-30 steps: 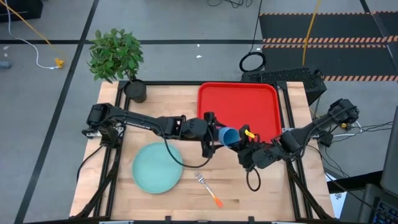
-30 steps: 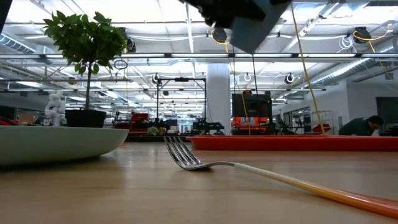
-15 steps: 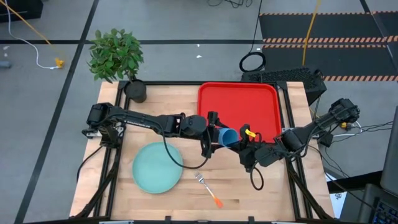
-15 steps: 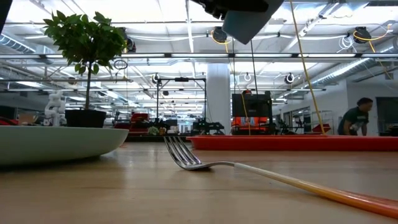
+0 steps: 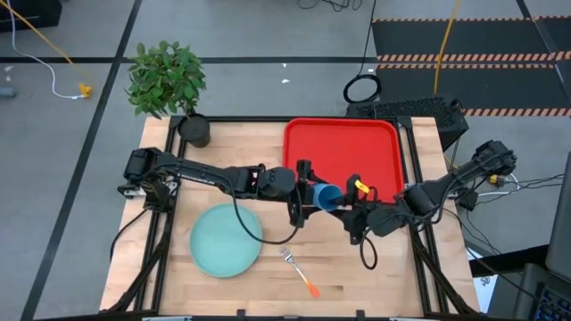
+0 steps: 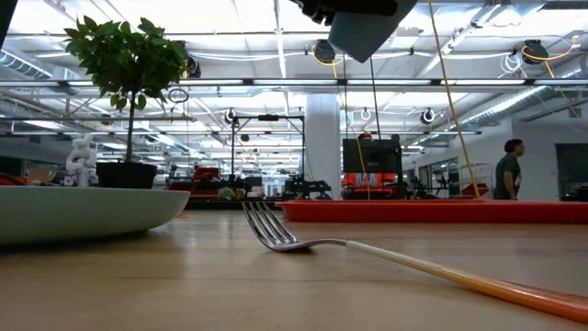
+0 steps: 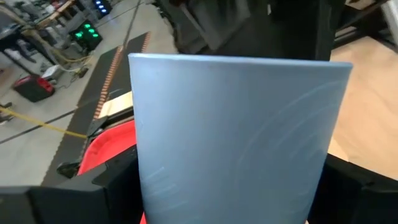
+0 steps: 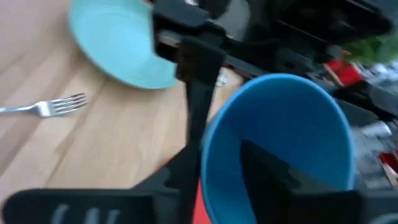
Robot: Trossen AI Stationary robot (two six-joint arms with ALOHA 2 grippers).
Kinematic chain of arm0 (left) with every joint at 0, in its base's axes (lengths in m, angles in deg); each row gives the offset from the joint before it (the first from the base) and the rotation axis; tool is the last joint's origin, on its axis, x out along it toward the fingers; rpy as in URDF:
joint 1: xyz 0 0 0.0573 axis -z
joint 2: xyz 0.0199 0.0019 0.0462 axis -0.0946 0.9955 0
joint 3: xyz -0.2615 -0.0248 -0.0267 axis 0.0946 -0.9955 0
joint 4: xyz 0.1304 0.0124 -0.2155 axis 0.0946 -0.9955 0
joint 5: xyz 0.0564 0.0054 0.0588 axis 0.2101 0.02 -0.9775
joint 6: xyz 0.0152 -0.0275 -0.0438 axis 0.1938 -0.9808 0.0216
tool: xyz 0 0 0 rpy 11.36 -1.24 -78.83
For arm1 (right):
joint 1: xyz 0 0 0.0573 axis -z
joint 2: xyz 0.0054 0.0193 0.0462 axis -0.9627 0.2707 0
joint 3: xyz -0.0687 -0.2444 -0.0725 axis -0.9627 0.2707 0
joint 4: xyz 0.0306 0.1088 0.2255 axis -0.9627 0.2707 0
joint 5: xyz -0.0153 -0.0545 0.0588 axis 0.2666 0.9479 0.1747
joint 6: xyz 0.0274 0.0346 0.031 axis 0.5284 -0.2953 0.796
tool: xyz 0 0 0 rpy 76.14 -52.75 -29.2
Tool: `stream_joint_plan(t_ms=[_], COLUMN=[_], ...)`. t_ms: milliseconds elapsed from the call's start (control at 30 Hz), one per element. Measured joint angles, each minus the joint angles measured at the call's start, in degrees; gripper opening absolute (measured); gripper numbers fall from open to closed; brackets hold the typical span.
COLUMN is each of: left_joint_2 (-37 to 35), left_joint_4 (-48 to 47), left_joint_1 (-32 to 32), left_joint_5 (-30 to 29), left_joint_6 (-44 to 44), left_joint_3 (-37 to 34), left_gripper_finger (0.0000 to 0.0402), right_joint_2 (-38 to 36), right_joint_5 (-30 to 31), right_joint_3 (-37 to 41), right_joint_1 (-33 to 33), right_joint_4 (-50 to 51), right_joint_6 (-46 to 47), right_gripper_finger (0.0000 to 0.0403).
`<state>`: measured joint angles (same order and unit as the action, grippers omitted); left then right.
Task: Pick and place plate/cup/fork/spoon on tray
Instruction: Put the blue cup on the red tray
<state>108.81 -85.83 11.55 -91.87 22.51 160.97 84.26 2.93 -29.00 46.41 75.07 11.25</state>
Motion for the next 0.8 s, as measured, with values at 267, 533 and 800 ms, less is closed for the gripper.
stream_joint_plan(t_ms=[267,533,800], left_joint_2=[-0.1,-0.1,-0.1], left_joint_4=[-0.6,-0.1,8.0], left_joint_1=[-2.4,-6.1,-12.4], left_joint_5=[-1.4,-0.1,12.0], left_joint_6=[-1.2,-2.0,-4.4], left_joint_3=[0.0,-0.1,-2.0], left_gripper_finger=[0.0330,0.0328,0.0328], right_joint_2=[-3.4,-4.8,-4.7], right_joint_5=[11.0,17.7,20.3], right_joint_3=[0.0,0.0,0.0], right_joint_1=[-4.3,-9.1,-11.6], right_joint_4=[0.7,0.9,0.9], right_joint_6=[2.2,3.7,3.9], right_gripper_finger=[0.0211,0.0232,0.0232])
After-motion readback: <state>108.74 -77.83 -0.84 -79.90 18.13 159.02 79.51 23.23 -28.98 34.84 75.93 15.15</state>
